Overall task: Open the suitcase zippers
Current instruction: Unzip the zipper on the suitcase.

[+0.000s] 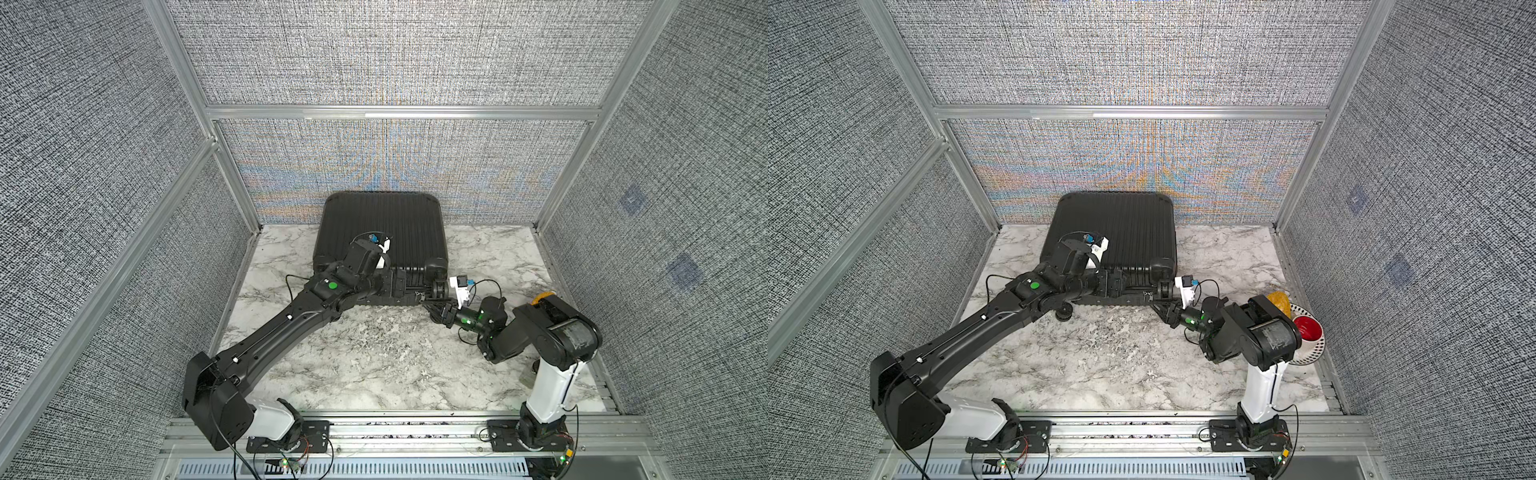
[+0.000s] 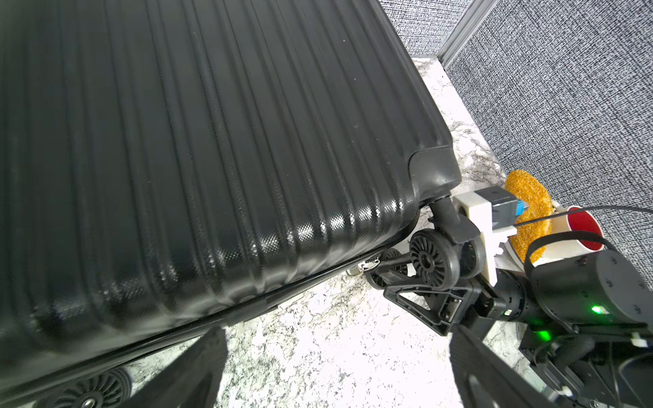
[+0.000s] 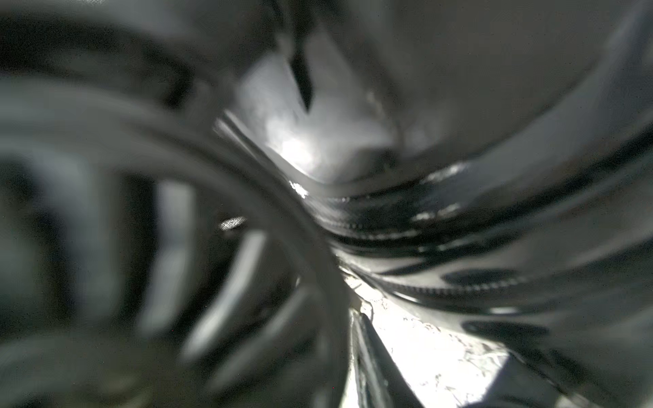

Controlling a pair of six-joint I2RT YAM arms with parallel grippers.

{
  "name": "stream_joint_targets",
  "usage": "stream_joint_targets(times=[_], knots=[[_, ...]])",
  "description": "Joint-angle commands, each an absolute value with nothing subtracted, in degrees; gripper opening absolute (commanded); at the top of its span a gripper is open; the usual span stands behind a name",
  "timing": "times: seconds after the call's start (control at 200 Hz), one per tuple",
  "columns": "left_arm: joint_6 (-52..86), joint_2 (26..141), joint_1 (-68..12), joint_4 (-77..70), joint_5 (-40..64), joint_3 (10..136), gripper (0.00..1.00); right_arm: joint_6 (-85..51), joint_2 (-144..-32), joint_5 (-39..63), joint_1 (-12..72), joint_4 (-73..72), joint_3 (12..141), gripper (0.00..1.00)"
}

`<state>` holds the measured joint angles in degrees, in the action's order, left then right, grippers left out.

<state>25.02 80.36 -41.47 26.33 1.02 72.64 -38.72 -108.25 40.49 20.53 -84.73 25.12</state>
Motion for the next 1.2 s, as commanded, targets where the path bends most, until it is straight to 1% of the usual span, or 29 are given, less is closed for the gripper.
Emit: stream_joint_targets(times=[0.0,0.315,0.43,0.63,0.761,1.191], knots=[[24.52,80.00,-41.51,26.72,0.26,72.51,0.99,-39.68,-109.52,40.36,21.10,-87.89,26.15,0.36],[24.44,79.55,-41.50,27.33,-0.24,72.51,0.99,-40.67,-112.63,38.77,21.36,-88.67,28.26,0.36],[24.44,79.56,-41.53,27.29,-0.25,72.42,0.99,-41.37,-113.25,38.67,21.40,-89.96,28.65,0.34],[24.37,79.46,-41.48,27.51,-0.24,72.51,0.99,-40.80,-110.78,37.27,20.50,-89.80,25.78,0.34],[24.61,79.45,-41.48,27.16,-0.42,72.38,0.99,-40.97,-110.45,37.90,19.15,-90.70,24.43,0.34],[24.70,79.28,-41.54,26.95,0.00,72.60,0.99,-42.49,-113.48,39.22,18.90,-91.61,28.08,0.34]])
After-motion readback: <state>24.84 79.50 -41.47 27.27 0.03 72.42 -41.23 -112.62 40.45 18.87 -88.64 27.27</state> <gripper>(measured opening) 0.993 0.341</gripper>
